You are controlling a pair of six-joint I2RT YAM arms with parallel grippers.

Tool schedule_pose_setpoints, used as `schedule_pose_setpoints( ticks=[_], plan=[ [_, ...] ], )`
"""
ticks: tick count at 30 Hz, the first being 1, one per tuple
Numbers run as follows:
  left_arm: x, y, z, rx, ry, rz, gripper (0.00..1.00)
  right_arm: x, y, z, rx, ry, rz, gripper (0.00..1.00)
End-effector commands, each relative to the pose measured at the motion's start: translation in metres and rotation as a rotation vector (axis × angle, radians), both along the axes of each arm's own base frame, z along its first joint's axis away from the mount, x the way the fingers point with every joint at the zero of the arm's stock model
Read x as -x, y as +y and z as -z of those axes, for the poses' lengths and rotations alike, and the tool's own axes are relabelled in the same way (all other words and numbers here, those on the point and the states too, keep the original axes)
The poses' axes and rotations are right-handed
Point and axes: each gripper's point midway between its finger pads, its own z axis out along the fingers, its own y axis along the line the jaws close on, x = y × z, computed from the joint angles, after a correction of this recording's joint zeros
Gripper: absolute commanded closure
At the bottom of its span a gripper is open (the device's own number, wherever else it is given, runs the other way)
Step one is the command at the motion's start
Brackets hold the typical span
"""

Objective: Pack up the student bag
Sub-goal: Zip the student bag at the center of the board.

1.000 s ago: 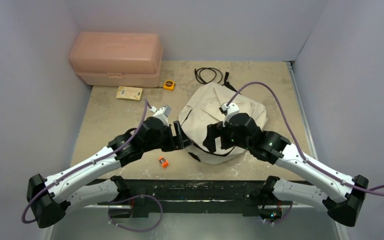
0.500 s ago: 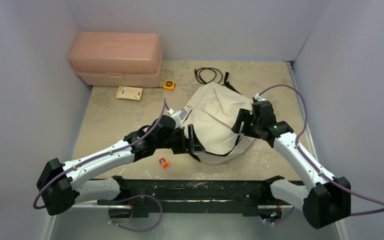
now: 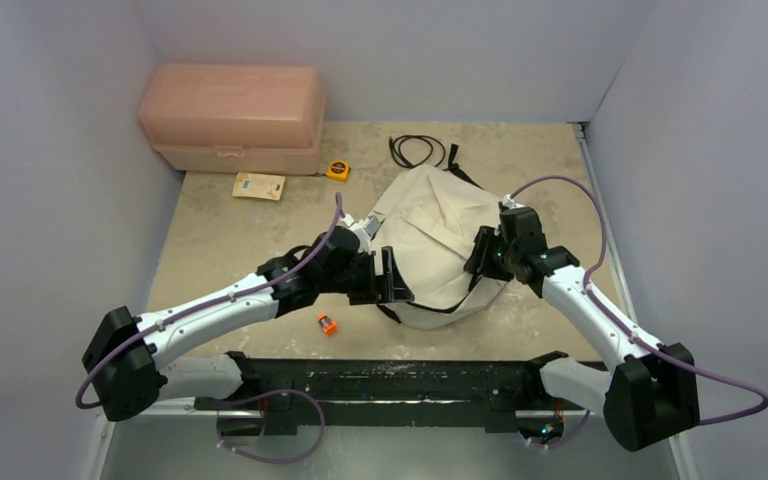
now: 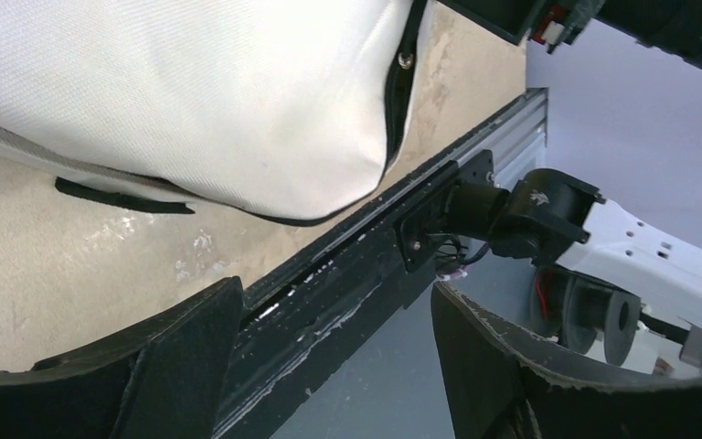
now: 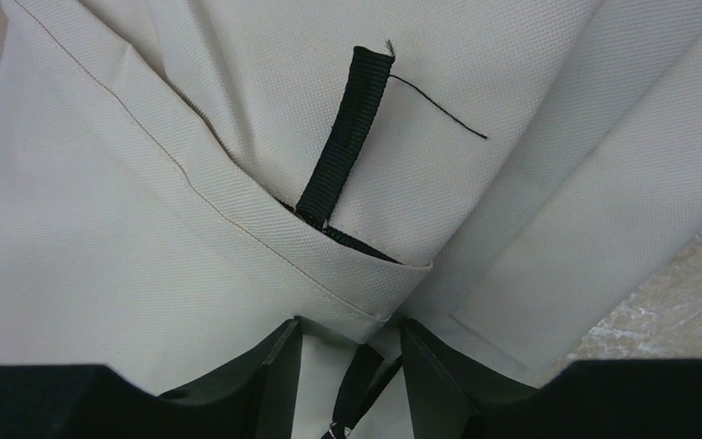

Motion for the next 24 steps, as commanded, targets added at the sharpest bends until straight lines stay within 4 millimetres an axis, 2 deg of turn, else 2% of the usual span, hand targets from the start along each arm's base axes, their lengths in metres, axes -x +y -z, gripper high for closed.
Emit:
schedule_pose_setpoints(
  ticks=[1, 5, 8, 10, 11, 16, 22, 24],
  plan=[
    [-0.020, -0.008, -0.003, -0.054, -0.053, 0.003, 0.25, 0.001, 0.009, -0.005, -0.053, -0.027, -0.022, 0.57],
    [-0.033, -0.012, 0.008, -0.092, -0.049, -0.002, 0.25, 0.007, 0.013, -0.002, -0.084, -0.019, -0.035, 0.68],
    [-0.038, -0.016, 0.018, -0.101, -0.025, 0.000, 0.27, 0.009, 0.017, 0.000, -0.094, -0.019, -0.051, 0.82],
    [-0.041, -0.017, 0.026, -0.121, -0.013, -0.004, 0.31, 0.008, 0.020, -0.001, -0.100, -0.024, -0.070, 0.97],
    [-0.042, -0.016, 0.031, -0.135, -0.008, -0.006, 0.34, 0.008, 0.022, -0.001, -0.097, -0.031, -0.083, 1.00],
    [-0.046, -0.012, 0.050, -0.177, 0.004, -0.030, 0.43, 0.013, 0.041, -0.011, -0.100, -0.071, -0.170, 1.00],
    [-0.046, -0.012, 0.062, -0.185, 0.016, -0.039, 0.49, 0.045, 0.079, -0.025, -0.223, -0.096, -0.286, 1.00],
    [-0.046, -0.014, 0.064, -0.181, 0.019, -0.035, 0.51, 0.056, 0.086, -0.031, -0.274, -0.101, -0.302, 1.00]
  ],
)
